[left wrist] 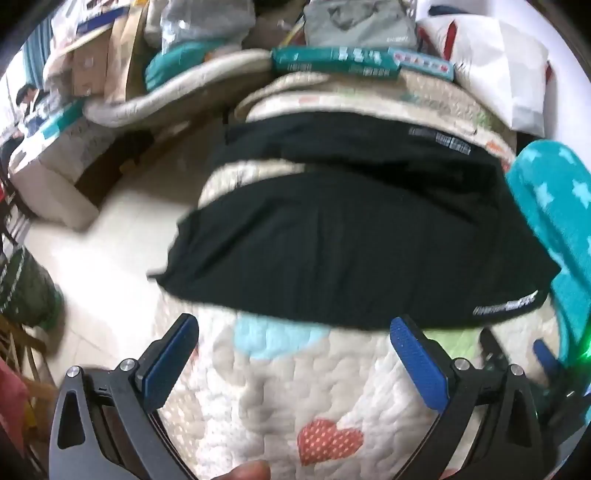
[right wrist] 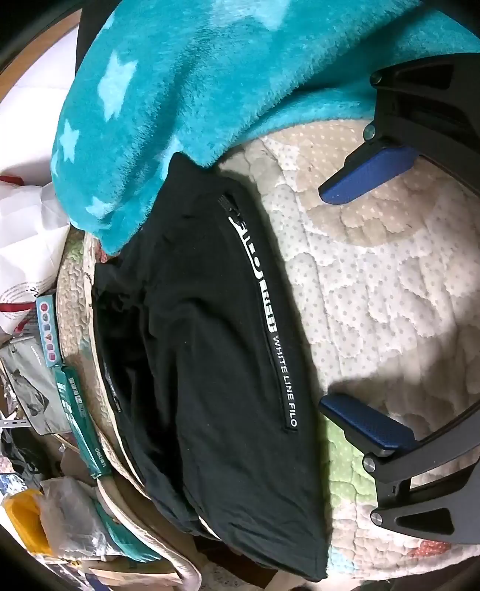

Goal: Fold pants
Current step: 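Move both tools toward the black pants lying on the quilt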

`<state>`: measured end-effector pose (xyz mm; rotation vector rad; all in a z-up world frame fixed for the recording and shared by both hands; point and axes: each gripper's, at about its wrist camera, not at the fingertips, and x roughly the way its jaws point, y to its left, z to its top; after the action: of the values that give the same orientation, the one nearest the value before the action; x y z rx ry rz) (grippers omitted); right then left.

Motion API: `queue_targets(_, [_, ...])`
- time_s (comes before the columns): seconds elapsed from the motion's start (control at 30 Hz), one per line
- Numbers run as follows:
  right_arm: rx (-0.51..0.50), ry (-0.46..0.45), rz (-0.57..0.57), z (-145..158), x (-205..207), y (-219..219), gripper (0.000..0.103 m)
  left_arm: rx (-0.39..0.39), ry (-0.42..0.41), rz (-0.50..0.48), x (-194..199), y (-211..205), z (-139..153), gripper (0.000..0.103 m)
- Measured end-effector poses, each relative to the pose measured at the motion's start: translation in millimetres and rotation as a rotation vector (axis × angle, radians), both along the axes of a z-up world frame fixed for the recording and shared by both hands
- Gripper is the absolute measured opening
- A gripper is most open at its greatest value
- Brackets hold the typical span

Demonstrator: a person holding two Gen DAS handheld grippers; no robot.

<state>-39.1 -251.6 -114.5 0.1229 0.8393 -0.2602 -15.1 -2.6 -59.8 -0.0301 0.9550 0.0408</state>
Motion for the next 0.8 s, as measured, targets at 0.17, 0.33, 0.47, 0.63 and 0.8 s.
queue_targets(0.17, [0.002, 0.008, 0.0, -1.3, -4.7, 6.3, 0.103, -0.079, 0.15, 0.01, -1.7, 13.3, -34.0, 0.103])
queue_targets(0.33, [0.027, 0.06, -0.013, -3.1, 2.9, 3.0, 0.103, -0.103, 0.196, 0.031, -7.0, 18.6, -51.8, 0.103])
queue_targets(0.47, [0.034, 0.076, -0.015, -3.1, 5.2, 2.2, 0.103, -0.096, 0.182, 0.033, -17.7, 19.0, -54.7, 0.103])
queue_targets(0.63, [0.044, 0.103, -0.013, -1.5, 9.4, 0.9, 0.103, -0.103, 0.186, 0.033, -10.9, 18.5, -51.4, 0.103])
queue_targets(0.8, [0.059, 0.18, 0.006, -1.7, 22.5, -5.0, 0.103, -0.1, 0.185, 0.024, -3.2, 13.2, -48.2, 0.103])
